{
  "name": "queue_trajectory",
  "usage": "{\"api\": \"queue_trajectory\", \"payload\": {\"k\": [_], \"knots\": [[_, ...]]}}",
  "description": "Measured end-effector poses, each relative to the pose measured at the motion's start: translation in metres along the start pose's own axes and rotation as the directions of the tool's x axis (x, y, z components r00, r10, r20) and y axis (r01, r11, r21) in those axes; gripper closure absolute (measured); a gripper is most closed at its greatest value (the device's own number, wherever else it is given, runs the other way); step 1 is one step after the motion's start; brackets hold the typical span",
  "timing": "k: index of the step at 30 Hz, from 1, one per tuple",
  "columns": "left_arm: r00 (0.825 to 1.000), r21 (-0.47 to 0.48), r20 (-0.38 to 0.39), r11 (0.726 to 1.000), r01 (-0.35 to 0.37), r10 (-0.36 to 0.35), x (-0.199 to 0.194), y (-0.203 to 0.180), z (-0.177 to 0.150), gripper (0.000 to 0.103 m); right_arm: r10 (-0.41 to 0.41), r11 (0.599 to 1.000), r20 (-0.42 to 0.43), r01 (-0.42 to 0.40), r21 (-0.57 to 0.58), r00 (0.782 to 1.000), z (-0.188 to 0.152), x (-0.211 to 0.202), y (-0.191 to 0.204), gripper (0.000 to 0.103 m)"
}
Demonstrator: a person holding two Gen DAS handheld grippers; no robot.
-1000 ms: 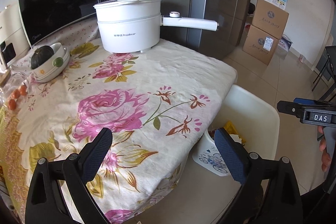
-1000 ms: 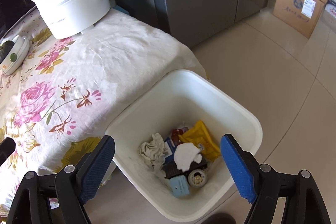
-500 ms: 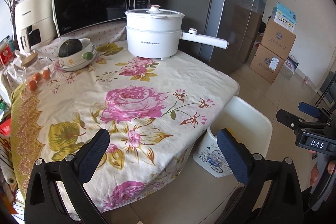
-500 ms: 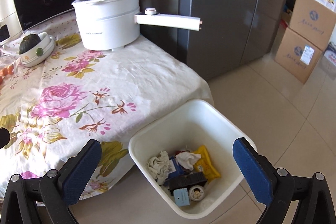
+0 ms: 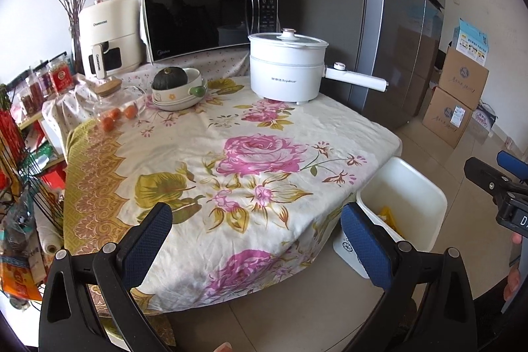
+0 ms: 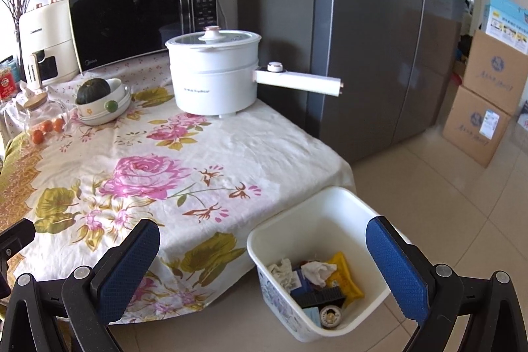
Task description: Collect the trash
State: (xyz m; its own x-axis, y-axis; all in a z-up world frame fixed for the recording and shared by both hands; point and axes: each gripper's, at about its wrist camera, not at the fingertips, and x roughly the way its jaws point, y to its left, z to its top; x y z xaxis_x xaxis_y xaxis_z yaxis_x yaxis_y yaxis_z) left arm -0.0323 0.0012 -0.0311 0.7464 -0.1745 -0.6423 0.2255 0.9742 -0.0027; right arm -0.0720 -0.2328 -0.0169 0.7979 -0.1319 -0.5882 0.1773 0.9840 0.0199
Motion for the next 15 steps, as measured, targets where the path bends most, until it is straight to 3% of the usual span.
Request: {"api": "queue_trajectory", "payload": {"k": [15], "knots": [[0.999, 0.008, 0.032, 1.0, 0.018, -0.018, -0.0051, -0.0065, 0.0018, 0.0, -0.006, 0.999, -0.005, 0.006, -0.037, 1.0, -0.0049, 0.0049, 0.0095, 0.0]]}}
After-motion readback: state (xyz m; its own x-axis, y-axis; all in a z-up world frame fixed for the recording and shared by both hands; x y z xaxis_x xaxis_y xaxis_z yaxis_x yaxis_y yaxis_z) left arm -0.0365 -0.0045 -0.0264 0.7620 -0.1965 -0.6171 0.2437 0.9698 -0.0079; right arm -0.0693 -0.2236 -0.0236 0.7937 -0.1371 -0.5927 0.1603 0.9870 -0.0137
